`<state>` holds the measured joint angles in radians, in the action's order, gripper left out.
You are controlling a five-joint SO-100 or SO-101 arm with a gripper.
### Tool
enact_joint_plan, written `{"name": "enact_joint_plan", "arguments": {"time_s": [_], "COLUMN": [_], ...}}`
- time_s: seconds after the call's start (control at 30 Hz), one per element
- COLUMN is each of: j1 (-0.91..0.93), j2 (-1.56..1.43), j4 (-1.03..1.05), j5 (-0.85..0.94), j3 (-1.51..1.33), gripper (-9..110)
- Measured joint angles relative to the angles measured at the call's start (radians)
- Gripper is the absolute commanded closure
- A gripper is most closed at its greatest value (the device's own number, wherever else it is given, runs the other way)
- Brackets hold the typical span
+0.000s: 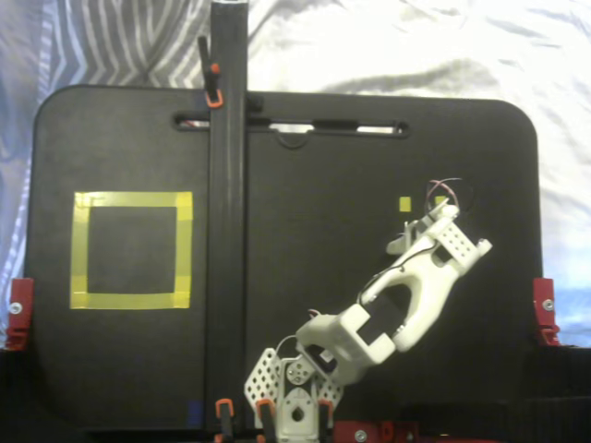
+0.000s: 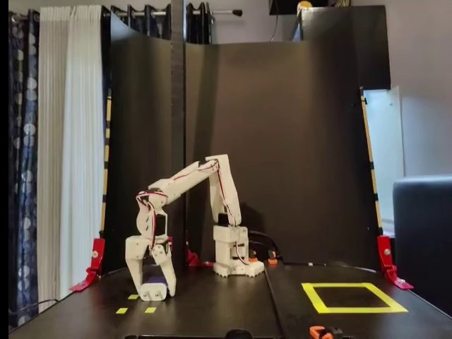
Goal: Grasp a block and put it in the designated area.
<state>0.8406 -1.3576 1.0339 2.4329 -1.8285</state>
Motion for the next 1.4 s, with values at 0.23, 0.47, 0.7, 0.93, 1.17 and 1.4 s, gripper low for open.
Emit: {"name": "enact_joint_plan", "arguments": {"time_s": [0.23,0.47,0.7,0.93,1.17,1.4], "j1": [0.000,-0.012,-0.055,-0.097,-0.153,-0.285], "j2": [0.000,-0.067,-0.195,-0.278,-0.295,-0.296], "j4": [0.000,0.046,0.135,0.179,0.190,0.163], "j5": [0.000,0.000,-0.034,-0.078,-0.166,-0.347], "j3": [-0.003,-0.009,-0.009,-0.009,-0.011,-0.011], "gripper": [80,80,80,80,80,80]}}
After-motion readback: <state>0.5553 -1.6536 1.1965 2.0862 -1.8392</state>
